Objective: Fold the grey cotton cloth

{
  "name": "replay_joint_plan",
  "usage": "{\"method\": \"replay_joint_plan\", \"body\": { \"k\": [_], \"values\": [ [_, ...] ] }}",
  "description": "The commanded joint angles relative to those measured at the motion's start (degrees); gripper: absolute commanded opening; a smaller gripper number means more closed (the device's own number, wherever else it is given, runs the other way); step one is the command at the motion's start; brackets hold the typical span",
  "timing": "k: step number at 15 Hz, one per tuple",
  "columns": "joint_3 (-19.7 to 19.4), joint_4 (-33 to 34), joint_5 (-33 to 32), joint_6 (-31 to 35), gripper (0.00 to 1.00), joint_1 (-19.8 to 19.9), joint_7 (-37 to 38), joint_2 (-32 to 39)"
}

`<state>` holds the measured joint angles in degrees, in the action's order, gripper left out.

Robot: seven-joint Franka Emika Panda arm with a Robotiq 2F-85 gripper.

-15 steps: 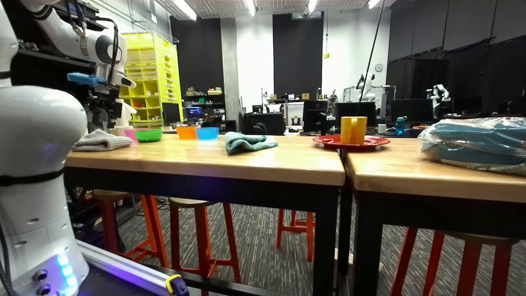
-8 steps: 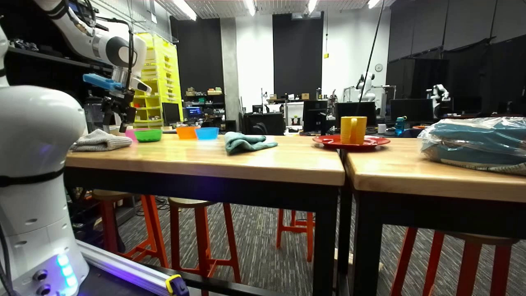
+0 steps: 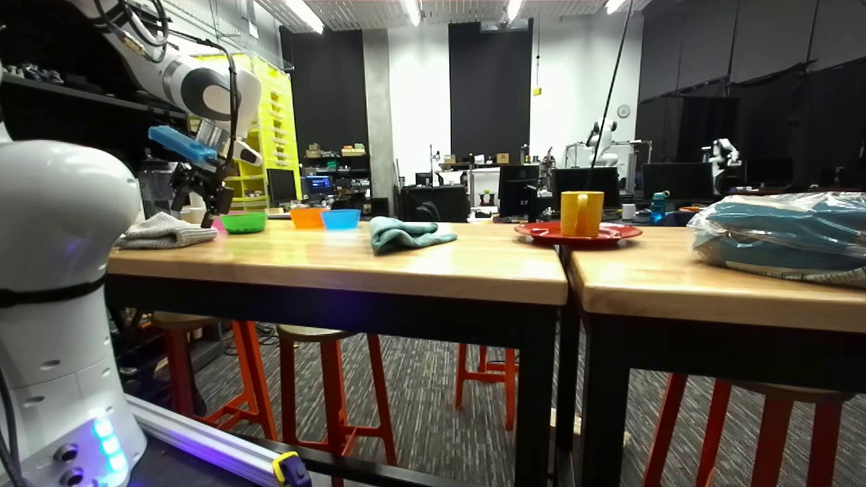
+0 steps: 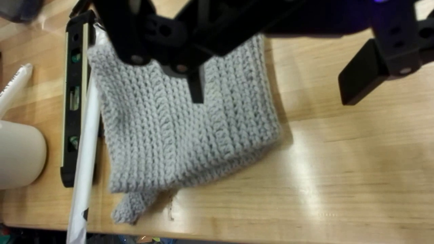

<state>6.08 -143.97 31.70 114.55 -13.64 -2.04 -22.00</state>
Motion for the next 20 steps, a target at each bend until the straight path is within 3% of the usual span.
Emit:
{"method": "replay_joint_plan", "body": {
  "k": [1,7,17,19,20],
  "values": [
    [-1.16,-2.31,2.44,-0.99,1.00,0.27,-4.63,-1.95],
    [-1.61,-3.75,6.10,-0.44,1.00,0.24,-9.59,-1.38],
    [1.17,-4.08,9.52,4.67,0.97,-0.33,-8.95,0.03],
    [1.90,-4.00,9.80,5.70,0.73,-0.47,-8.56,0.44],
    [2.20,-3.96,9.72,6.16,0.72,-0.52,-8.32,0.51]
  ]
}}
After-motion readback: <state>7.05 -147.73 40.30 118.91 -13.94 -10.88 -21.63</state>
